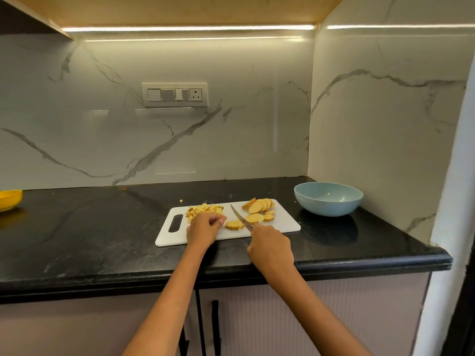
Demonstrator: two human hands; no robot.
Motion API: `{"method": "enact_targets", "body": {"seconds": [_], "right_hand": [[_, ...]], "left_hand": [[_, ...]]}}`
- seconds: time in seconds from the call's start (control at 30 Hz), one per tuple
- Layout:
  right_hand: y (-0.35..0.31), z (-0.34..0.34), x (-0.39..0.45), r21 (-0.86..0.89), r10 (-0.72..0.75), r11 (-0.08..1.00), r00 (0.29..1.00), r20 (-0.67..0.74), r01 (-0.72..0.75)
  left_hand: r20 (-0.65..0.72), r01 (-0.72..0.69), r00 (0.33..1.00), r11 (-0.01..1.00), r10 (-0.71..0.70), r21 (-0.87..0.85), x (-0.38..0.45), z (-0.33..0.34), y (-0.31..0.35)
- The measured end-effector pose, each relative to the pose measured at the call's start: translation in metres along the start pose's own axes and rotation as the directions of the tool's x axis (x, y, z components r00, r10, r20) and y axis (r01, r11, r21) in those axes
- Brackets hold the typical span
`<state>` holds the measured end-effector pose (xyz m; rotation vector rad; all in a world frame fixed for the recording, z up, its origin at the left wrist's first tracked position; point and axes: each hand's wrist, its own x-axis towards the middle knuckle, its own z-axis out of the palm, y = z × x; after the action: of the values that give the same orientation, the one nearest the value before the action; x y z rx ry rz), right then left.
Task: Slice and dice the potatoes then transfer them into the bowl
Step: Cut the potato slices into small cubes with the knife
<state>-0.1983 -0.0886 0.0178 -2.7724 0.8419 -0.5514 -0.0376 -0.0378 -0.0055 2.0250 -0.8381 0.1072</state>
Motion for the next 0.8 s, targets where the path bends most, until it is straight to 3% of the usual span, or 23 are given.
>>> {"method": "enact_targets", "body": {"seconds": [0.2,0.5,0.8], "right_hand": [[-0.004,0.002,0.000,0.013,-0.014,1.000,1.000,0.028,0.013],[-0.003,-0.002,0.002,-0.006,-0.042,0.999,0.998,0.053,0.042],[-0.014,-0.004,0.007,-0.142,-0.117,0.982,0.991,0.066,0.126]], "left_hand": [[-0.029,-0.028,0.999,0.999,0.026,-0.047,0.000,0.000,-0.002],[0.001,-0.046,0.999,0.998,0.046,0.030,0.000,0.000,0.000],[0.004,-0.088,0.996,0.995,0.088,0.056,0.000,0.001,-0.001]]}}
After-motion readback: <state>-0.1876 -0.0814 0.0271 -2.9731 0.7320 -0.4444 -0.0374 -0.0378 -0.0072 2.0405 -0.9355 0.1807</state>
